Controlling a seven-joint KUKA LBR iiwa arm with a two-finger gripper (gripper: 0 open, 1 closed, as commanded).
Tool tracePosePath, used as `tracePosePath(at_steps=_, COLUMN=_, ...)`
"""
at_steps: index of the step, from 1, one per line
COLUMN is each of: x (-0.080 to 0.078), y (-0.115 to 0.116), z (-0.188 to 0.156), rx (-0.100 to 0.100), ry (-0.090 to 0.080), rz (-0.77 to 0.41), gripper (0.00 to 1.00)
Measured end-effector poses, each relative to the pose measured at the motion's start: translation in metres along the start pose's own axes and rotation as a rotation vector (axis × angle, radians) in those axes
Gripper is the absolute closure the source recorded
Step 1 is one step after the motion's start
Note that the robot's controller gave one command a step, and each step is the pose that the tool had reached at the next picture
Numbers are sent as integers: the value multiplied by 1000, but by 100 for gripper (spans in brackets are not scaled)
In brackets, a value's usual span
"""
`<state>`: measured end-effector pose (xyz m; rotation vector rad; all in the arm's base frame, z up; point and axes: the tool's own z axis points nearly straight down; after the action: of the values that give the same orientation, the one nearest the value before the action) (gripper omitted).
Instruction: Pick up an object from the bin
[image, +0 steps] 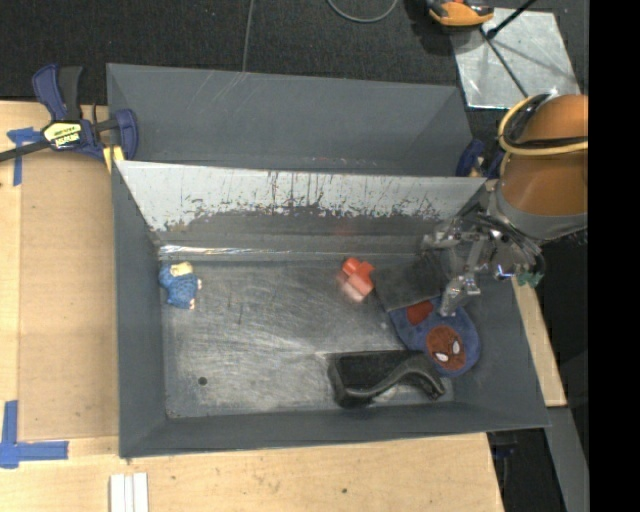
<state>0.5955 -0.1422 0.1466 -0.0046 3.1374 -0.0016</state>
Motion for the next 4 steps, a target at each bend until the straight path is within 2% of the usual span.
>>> tracePosePath(at_steps=1, x=16, y=-2, z=-67, rx=2, ry=-4, rz=-546, gripper=0)
tracePosePath(at_steps=2, x=27, y=16, z=49, rx=-1, ry=-14, rz=-641, gripper=0)
tracePosePath(at_steps=3, x=27, y=14, z=51, rx=2, ry=-13, rz=-641, gripper=100)
tracePosePath(at_steps=4, x=49, y=34, z=-80, rx=3, ry=-7, rz=-640, gripper=100)
